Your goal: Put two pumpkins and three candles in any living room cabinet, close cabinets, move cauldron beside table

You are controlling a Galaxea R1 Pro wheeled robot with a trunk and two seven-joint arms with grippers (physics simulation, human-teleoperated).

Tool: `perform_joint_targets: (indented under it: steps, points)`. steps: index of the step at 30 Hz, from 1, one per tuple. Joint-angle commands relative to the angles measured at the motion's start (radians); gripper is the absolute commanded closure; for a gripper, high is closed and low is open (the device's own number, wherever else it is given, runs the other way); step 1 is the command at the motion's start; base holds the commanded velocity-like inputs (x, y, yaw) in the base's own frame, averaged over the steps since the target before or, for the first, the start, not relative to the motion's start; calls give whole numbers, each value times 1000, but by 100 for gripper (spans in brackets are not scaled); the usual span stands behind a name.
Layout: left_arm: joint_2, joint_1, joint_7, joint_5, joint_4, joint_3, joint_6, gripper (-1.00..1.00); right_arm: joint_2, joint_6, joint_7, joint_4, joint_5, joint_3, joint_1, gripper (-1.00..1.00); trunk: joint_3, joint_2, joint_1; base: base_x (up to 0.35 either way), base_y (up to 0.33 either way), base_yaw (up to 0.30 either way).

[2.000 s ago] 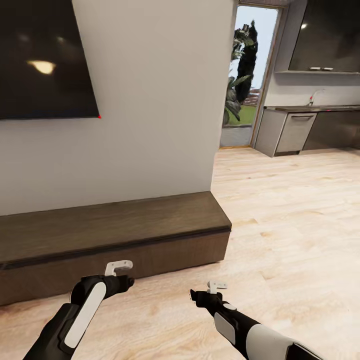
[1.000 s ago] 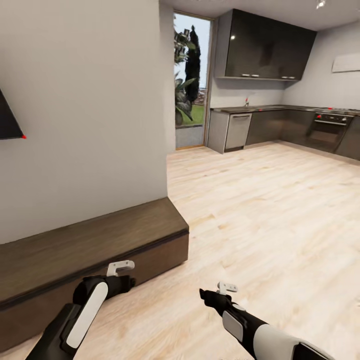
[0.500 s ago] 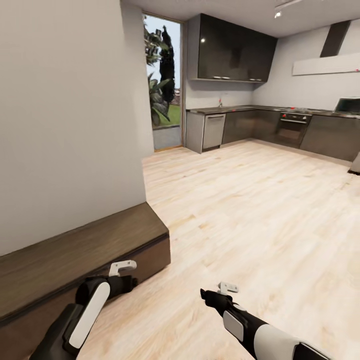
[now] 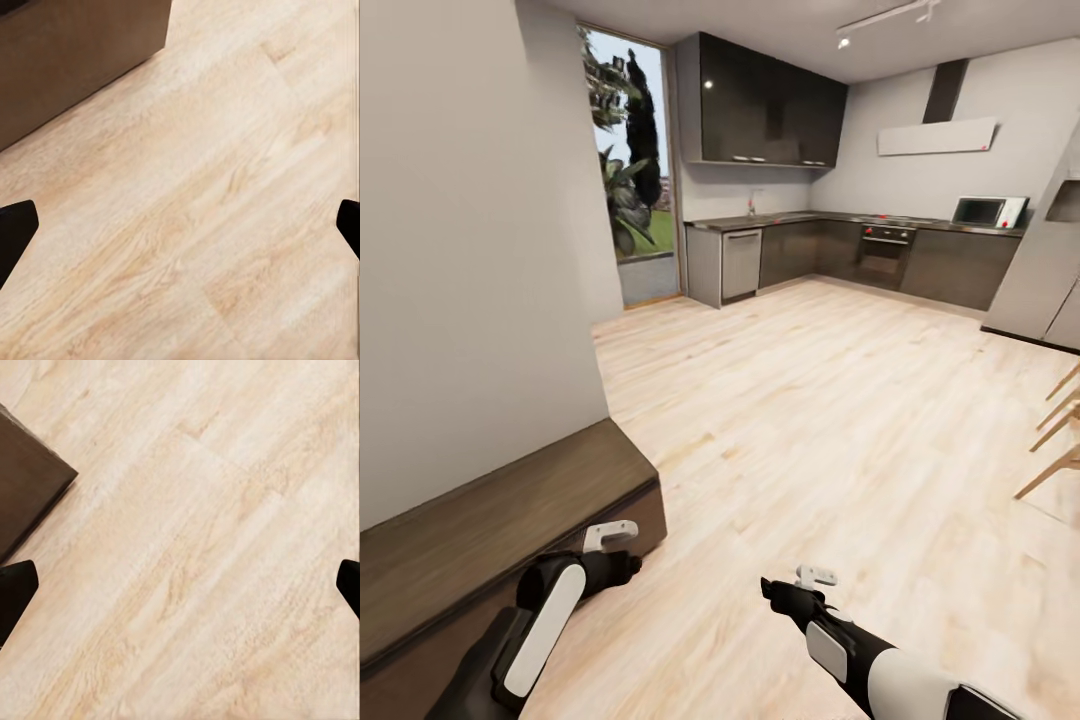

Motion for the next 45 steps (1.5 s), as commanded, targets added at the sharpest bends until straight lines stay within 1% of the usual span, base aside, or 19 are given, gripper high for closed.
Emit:
perform_joint_targets:
  steps: [1, 2, 19, 28, 45]
  points:
    - [1, 0, 10, 11, -1, -2, 1, -100, 0, -4, 1, 1, -11, 8, -1, -100, 2, 7, -4, 0, 0, -292]
    - [1, 0, 10, 11, -1, -2, 1, -100, 0, -4, 1, 1, -11, 8, -1, -100, 5, 14, -8, 0, 0, -292]
    - [2, 0, 10, 13, -1, -1, 2, -100, 0, -4, 2, 2, -11, 8, -1, -100, 6, 14, -8, 0, 0, -292]
    - [4, 0, 10, 12, -7, 4, 2, -100, 0, -4, 3, 2, -11, 8, -1, -100, 9, 14, -8, 0, 0, -292]
    - [3, 1, 10, 12, -7, 0, 2, -100, 0, -4, 2, 2, -11, 8, -1, -100, 16, 14, -8, 0, 0, -292]
